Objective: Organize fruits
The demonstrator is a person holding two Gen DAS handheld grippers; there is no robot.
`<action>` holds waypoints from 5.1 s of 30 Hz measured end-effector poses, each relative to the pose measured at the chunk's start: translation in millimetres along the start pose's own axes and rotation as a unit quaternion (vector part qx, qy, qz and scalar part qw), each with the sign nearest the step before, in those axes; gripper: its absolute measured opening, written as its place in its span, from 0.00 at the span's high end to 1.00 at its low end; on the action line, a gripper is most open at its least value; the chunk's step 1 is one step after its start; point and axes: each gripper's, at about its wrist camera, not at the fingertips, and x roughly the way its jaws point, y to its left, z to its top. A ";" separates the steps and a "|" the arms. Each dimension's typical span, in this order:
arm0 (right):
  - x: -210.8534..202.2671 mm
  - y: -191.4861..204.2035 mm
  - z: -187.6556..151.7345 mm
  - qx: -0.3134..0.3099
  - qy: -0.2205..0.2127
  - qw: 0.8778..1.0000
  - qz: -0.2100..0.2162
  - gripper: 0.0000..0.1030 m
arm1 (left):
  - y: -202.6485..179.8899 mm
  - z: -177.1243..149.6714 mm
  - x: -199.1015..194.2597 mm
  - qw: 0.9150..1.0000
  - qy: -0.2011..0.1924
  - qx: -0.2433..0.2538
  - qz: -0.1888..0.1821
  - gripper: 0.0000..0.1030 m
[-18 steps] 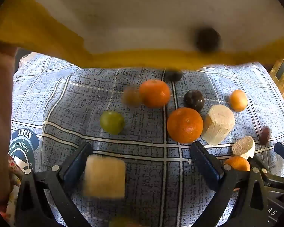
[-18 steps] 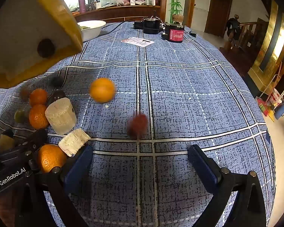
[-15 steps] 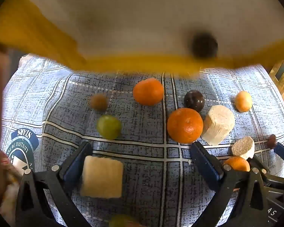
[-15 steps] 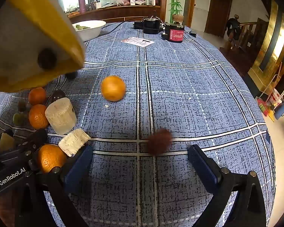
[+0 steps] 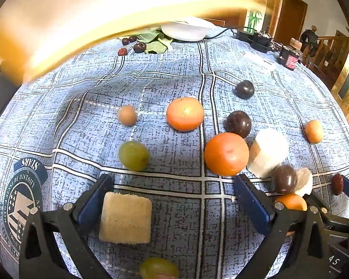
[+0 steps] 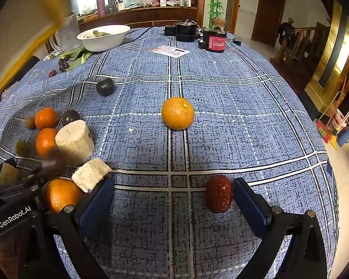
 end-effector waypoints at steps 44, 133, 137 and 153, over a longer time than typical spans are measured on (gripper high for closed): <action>1.3 -2.0 2.4 0.005 0.020 1.000 0.004 0.01 | 9.4 0.7 -3.1 0.999 0.043 0.012 -0.019 0.01; -24.0 62.3 -21.4 0.015 -0.021 0.992 0.120 0.67 | 60.2 -15.9 -24.6 0.991 0.005 0.054 -0.126 0.67; -24.6 57.0 -21.7 0.026 -0.023 0.990 0.133 0.69 | 65.2 -18.8 -32.8 0.991 -0.008 0.043 -0.125 0.67; -64.3 70.8 -46.4 0.019 -0.040 0.988 0.149 0.69 | 144.6 -24.8 -108.0 0.988 -0.096 -0.019 -0.118 0.67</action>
